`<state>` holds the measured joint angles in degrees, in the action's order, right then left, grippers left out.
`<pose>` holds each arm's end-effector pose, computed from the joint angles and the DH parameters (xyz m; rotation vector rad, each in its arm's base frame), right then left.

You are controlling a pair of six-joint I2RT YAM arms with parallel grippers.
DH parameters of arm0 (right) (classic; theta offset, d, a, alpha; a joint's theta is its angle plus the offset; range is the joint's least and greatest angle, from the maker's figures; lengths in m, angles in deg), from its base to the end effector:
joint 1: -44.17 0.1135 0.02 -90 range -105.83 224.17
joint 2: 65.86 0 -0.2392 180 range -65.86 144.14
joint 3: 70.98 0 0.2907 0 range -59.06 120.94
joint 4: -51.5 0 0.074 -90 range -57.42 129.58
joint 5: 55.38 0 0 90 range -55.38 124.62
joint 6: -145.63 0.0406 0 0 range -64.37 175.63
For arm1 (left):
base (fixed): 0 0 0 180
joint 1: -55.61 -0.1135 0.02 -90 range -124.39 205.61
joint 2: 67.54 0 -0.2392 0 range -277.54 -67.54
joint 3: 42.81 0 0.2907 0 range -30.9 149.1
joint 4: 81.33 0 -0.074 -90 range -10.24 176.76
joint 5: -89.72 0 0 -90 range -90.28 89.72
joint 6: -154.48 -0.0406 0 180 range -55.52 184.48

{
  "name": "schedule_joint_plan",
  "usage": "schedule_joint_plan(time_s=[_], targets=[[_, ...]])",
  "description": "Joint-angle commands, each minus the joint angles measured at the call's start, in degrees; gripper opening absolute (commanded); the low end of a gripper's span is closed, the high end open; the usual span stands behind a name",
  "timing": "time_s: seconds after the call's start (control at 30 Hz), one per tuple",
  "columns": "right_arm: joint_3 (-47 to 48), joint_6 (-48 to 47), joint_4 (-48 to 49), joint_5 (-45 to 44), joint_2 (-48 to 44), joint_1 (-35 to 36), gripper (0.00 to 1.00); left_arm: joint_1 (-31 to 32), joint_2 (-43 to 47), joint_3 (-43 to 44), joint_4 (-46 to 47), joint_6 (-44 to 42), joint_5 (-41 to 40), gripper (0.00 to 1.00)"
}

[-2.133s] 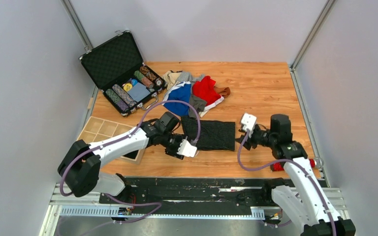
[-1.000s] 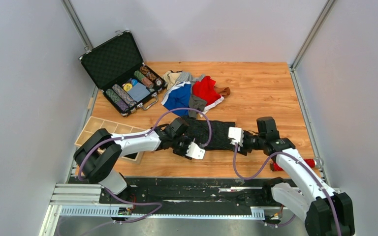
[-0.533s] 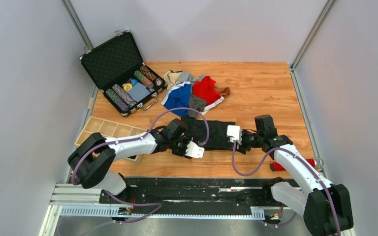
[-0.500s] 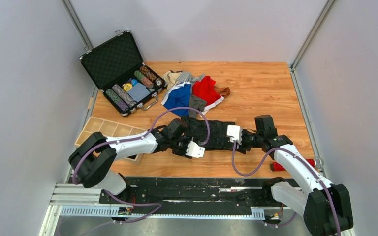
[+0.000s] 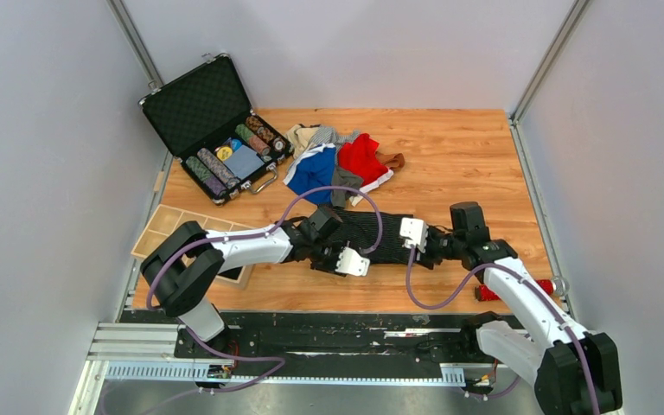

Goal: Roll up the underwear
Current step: Fold the underwear at the center of the board.

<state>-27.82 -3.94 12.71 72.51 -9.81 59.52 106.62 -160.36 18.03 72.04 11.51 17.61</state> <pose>0.2205 0.0864 0.1639 -1.5864 1.6278 0.4226 0.2024 -0.2698 0.1023 2.0894 1.4891 -0.3911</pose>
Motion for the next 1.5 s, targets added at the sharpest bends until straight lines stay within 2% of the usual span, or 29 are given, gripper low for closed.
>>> schedule_joint_plan(time_s=[0.0,0.1,0.17,0.2,0.23,0.33,0.37,0.5,0.63,0.87,1.17,1.3,1.47], targets=[[0.7,1.8,1.8,0.1,-3.0,0.3,0.49,0.4,0.1,2.0,-2.9,1.5,0.8,0.46],[-0.5,0.8,1.8,0.9,-4.5,0.3,0.49,0.6,0.4,2.2,-4.3,1.9,0.6,0.42],[-1.6,-0.9,1.8,1.6,-5.3,0.3,0.49,0.9,-0.2,2.4,-4.6,1.7,0.7,0.32],[-2.2,-2.1,1.8,1.9,-5.4,0.3,0.49,0.9,-0.4,2.6,-4.8,1.4,1.1,0.24],[-2.7,-3.3,1.8,2.3,-5.5,0.3,0.49,1.1,-0.6,2.8,-5.1,1.2,1.2,0.21],[-5.0,-9.7,1.2,3.9,-6.3,0.3,0.49,1.1,-0.6,2.7,-4.7,1.6,1.0,0.02],[-6.1,-12.7,1.1,4.7,-6.8,0.4,0.5,1.1,-0.4,2.6,-4.2,1.9,0.7,0.0],[-10.3,-23.4,1.1,8.5,-7.9,0.3,0.5,1.1,-0.6,2.7,-2.9,3.6,-0.7,0.0],[-10.7,-27.5,1.7,10.1,-5.0,0.4,0.47,0.9,-0.3,2.7,-2.9,4.1,-0.2,0.0],[-6.9,-28.2,2.4,7.1,3.1,0.3,0.42,0.6,-0.2,2.8,-3.6,2.6,1.4,0.0],[-4.6,-29.2,3.2,2.2,10.0,0.3,0.41,-0.1,-0.4,2.9,-3.3,1.0,2.4,0.0],[-3.6,-29.8,3.3,-0.7,13.3,0.2,0.34,-0.5,-0.6,3.1,-3.5,0.5,2.8,0.0],[-2.5,-30.6,3.3,-2.3,16.5,-0.5,0.31,-1.0,-0.7,3.2,-4.1,-1.3,3.0,0.0]])
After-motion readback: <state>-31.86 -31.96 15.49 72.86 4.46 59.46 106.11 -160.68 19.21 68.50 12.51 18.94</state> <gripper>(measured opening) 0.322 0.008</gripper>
